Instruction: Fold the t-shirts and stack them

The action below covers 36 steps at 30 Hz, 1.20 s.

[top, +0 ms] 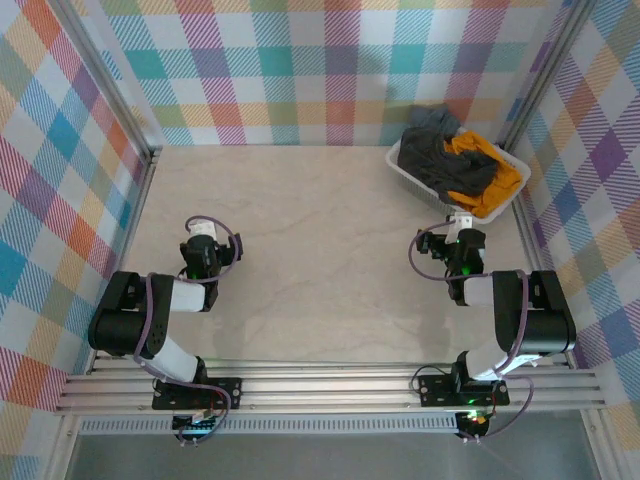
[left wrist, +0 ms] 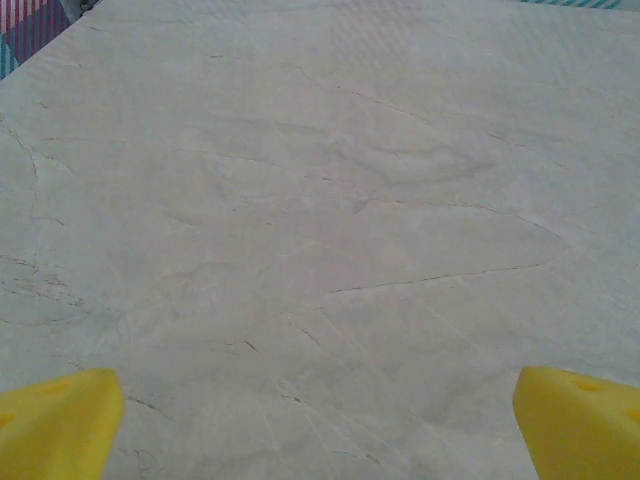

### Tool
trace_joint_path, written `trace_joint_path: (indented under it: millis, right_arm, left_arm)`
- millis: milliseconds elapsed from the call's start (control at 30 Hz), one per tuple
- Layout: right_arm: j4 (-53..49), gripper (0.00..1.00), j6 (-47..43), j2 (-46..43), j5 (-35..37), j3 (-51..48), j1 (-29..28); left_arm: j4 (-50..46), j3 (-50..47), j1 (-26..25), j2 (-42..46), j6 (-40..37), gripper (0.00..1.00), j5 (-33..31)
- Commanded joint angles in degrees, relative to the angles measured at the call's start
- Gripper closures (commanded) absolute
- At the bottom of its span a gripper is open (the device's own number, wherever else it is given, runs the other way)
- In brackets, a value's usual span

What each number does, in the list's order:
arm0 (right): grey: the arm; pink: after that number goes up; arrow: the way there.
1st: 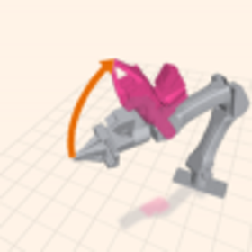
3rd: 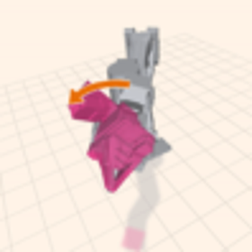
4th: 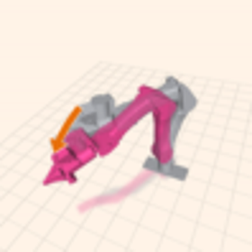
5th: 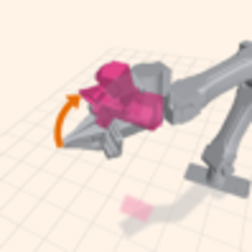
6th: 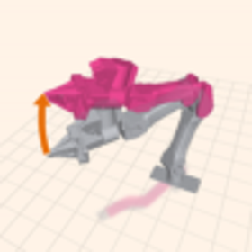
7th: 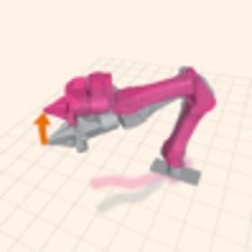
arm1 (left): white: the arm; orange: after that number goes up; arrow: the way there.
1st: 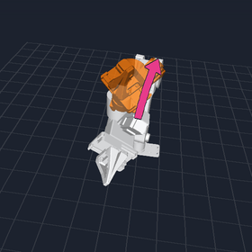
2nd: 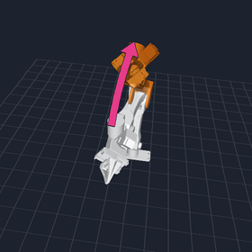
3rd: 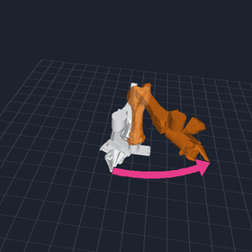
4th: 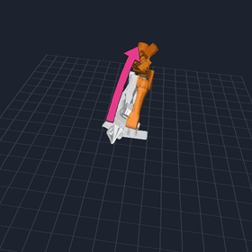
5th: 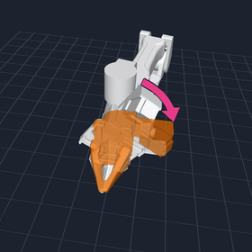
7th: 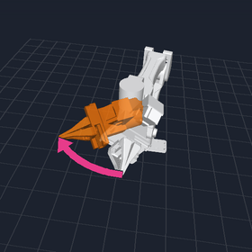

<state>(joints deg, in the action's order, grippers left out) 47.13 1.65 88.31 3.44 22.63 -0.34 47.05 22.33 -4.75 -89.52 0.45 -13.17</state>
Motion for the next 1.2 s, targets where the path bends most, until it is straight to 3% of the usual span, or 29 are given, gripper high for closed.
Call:
trace_joint_path:
  millis: [0,700,767,867,933,967,1033,1067,1100,1167]
  right_arm:
    - [2.1,0.0,0.3,-0.4,0.2,0.0,-0.3]
    - [3.2,0.0,0.1,-0.8,0.0,-0.6,-0.3]
    - [2.1,0.0,-1.3,-6.0,5.7,-2.2,-2.9]
    - [-18.3,0.0,-4.4,-22.3,15.7,4.4,-11.0]
    - [-36.1,0.0,5.6,-26.2,15.7,15.1,-11.3]
    - [-44.3,0.0,9.1,-25.3,11.0,21.4,-9.8]
    - [-49.7,0.0,19.7,-21.2,10.8,28.3,-8.1]
    - [-49.7,0.0,21.6,-18.5,5.3,31.1,-6.1]
    - [-51.2,0.0,22.5,-15.5,1.4,34.4,-4.7]
    - [-63.0,0.01,24.7,-6.6,2.6,47.9,-4.1]
  left_arm:
    - [0.9,0.7,-0.2,0.2,0.2,0.0,-0.9]
    - [0.9,0.7,-0.2,0.2,0.3,0.0,-0.9]
    - [0.9,0.6,-0.2,2.0,0.3,0.0,-2.1]
    - [-13.1,2.9,-1.5,15.8,0.6,0.0,-5.2]
    - [-16.5,4.8,-2.5,22.9,2.2,0.0,-5.7]
    - [-23.8,8.7,-2.7,25.2,7.7,0.0,-8.0]
    - [-54.3,23.7,-2.0,25.8,24.8,0.0,-12.6]
    - [-59.5,27.7,-1.2,24.3,30.5,0.0,-14.3]
    - [-61.3,30.2,0.4,23.2,32.3,0.0,-10.4]
    - [-63.4,36.3,4.6,19.5,32.5,0.0,4.5]
